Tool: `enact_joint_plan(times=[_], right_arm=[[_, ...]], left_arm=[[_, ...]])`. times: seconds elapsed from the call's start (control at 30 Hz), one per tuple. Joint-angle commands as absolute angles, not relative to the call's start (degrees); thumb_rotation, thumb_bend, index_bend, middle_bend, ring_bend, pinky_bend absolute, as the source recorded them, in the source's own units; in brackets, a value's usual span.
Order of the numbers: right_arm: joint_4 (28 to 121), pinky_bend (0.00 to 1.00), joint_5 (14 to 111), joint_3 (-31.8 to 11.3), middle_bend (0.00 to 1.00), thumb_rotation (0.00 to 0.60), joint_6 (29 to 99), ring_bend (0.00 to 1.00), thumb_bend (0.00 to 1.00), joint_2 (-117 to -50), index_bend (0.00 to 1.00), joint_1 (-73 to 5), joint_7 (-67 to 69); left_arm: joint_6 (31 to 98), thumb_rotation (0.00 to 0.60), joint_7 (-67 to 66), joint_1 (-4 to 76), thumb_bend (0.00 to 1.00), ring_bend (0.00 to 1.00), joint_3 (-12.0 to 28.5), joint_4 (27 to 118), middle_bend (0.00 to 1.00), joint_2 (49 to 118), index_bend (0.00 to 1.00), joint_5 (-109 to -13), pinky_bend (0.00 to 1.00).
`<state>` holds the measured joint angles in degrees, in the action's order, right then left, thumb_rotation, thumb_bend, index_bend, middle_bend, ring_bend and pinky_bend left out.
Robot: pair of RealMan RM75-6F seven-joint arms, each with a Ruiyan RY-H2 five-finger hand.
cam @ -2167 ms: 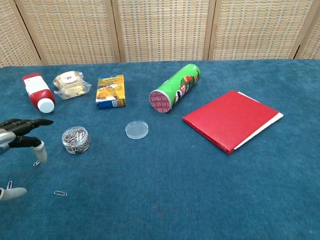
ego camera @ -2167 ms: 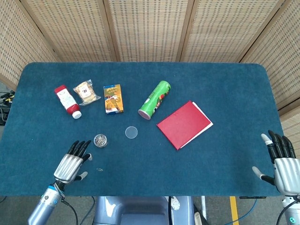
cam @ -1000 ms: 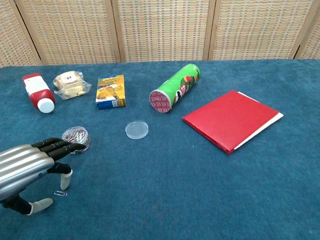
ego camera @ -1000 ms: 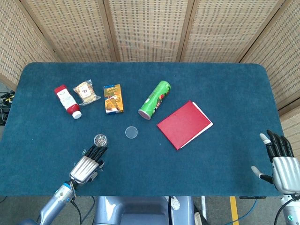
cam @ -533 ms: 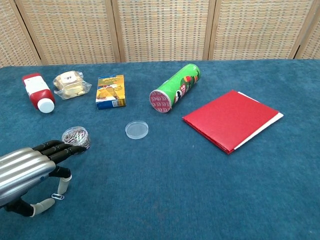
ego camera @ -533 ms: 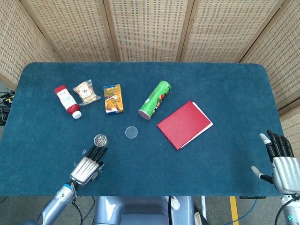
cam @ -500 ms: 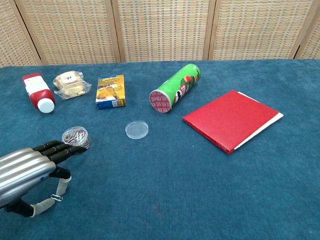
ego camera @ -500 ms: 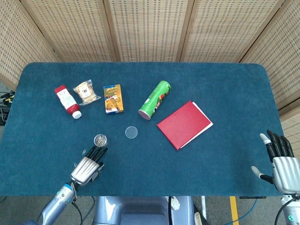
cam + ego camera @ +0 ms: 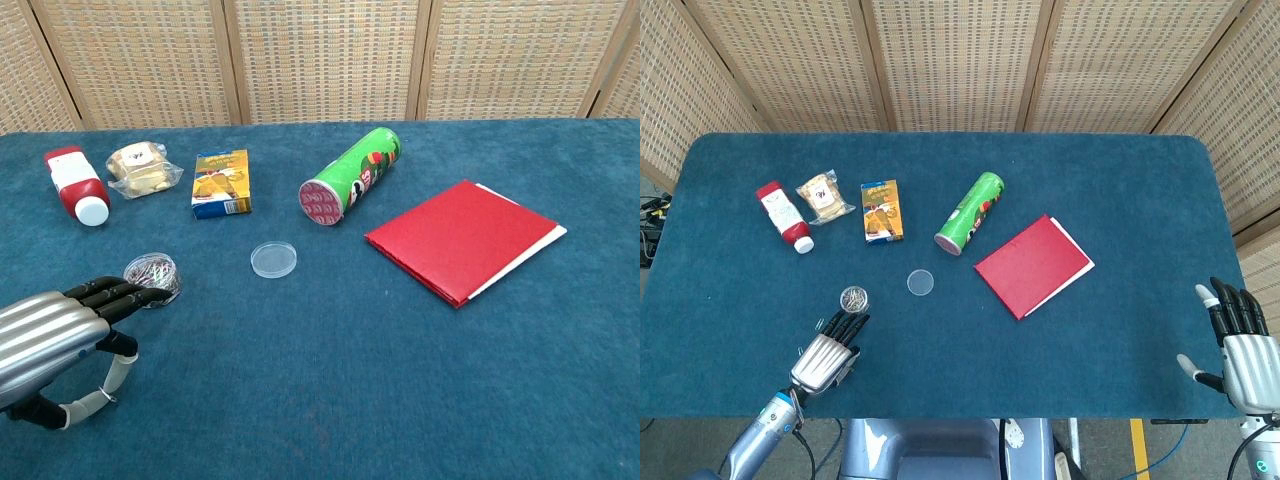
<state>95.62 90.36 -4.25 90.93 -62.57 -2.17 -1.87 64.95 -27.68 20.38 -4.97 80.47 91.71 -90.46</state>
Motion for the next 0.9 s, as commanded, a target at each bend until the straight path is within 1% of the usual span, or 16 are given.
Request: enact_joint_plan(times=[0.03,0.13,0.23,0.3,0.37,0.5,0.6,0.73,0.9], right_arm=[[95.59,0.0,90.32,-4.27,0.0,0.6,90.96,0.0,0.0,-62.55,0.06,-2.15,-1.86],[95.59,0.0,90.3,-4.24,0.0,0.6,90.87,0.0,0.0,-62.56,0.06,-2.18,-1.88],[95.67,0.0,90.41,-4.17,0.0,0.6,90.85,0.0,0.0,-62.57,0.06,-2.19,-1.97],[95.71,0.0,90.48,-4.14,0.0,0.6,90.91,0.0,0.0,-62.54,0.06,-2.15,-1.91],[95.72,0.0,90.46,-4.17,0.0,0.6,90.96,0.0,0.0,-62.54,0.06,-2.14,-1.84],[95.59,0.0,90.11,-4.2,0.0,0.6,90.4,0.0,0.0,-62.63,0.06,-2.35,-2.03],[95.53,0.0,89.76,-4.28,0.0,0.6,90.06,0.0,0.0,-62.7,0.06,-2.47,-2.18],[95.43,0.0,89.21,-4.41,0.0,0.6,89.67,0.0,0.0,-62.74,0.06,-2.59,-2.15],[95.45,0.0,89.03,-4.44,0.0,0.6,89.48,0.0,0.0,-62.8,0.06,-2.67,-2.29]], left_arm=[[66.21,0.6,-26.62,20.45,0.45,0.0,-4.67,82.03,0.0,90.61,0.65,-91.16,0.0],[67.96,0.6,-25.09,20.73,0.45,0.0,-3.76,84.52,0.0,88.64,0.65,-91.92,0.0],[68.78,0.6,-24.16,21.59,0.45,0.0,-1.56,86.97,0.0,86.32,0.65,-91.3,0.0],[68.76,0.6,-23.71,22.61,0.45,0.0,1.0,88.37,0.0,84.79,0.65,-89.8,0.0],[67.89,0.6,-23.35,24.18,0.46,0.0,4.84,89.09,0.0,83.35,0.65,-86.59,0.0],[63.14,0.6,-23.13,27.65,0.47,0.0,9.27,87.72,0.0,82.24,0.65,-80.68,0.0],[59.04,0.6,-21.74,29.87,0.47,0.0,10.15,85.03,0.0,82.51,0.65,-77.96,0.0],[56.06,0.6,-19.0,31.17,0.47,0.0,9.21,81.57,0.0,84.34,0.65,-76.73,0.0],[56.23,0.6,-15.48,31.92,0.47,0.0,8.12,76.69,0.0,87.99,0.65,-77.58,0.0]])
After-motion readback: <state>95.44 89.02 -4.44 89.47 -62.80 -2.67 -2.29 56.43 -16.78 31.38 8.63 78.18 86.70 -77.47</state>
